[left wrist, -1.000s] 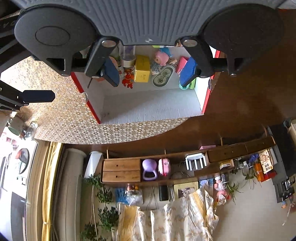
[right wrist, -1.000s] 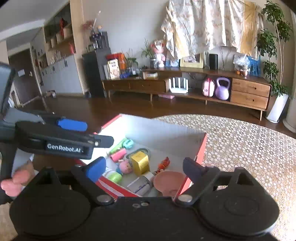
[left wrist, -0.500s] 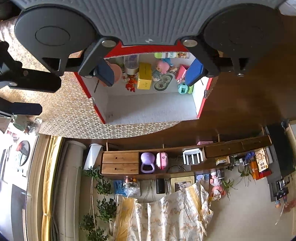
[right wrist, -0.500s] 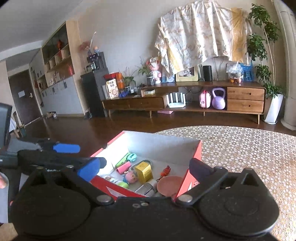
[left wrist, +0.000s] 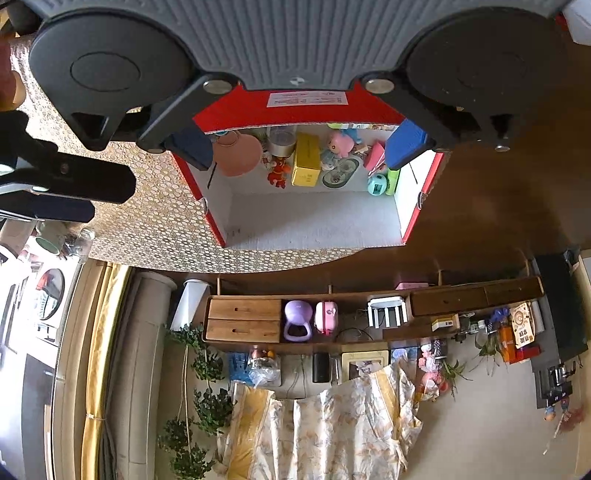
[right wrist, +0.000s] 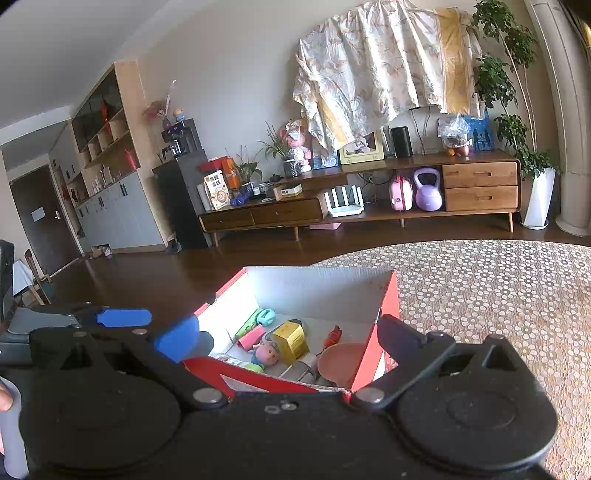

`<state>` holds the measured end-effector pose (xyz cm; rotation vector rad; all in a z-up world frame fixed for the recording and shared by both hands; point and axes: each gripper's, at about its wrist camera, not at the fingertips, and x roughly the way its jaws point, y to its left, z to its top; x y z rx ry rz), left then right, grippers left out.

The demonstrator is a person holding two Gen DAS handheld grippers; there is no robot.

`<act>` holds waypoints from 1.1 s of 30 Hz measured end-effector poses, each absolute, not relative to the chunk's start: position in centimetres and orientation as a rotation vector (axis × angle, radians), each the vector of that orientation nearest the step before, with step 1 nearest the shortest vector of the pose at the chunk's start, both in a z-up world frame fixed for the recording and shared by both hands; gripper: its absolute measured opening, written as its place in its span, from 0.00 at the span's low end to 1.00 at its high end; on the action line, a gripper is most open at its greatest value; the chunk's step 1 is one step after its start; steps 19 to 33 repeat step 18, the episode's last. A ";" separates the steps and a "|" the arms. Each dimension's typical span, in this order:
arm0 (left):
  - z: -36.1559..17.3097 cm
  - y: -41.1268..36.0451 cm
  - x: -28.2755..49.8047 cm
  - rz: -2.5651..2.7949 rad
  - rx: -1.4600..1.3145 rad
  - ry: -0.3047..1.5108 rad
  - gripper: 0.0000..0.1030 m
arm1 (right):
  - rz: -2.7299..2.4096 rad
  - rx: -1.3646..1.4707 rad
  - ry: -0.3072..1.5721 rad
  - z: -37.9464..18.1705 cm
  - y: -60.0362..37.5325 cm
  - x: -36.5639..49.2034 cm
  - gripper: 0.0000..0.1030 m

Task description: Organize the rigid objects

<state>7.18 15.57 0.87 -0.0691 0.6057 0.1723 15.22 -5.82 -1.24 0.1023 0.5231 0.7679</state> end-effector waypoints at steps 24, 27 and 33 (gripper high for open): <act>1.5 14.6 7.0 0.151 -0.062 0.590 0.97 | 0.731 0.134 0.535 -2.6 -6.6 14.5 1.00; 1.5 14.6 7.0 0.151 -0.062 0.590 0.97 | 0.731 0.134 0.535 -2.6 -6.6 14.5 1.00; 1.5 14.6 7.0 0.151 -0.062 0.590 0.97 | 0.731 0.134 0.535 -2.6 -6.6 14.5 1.00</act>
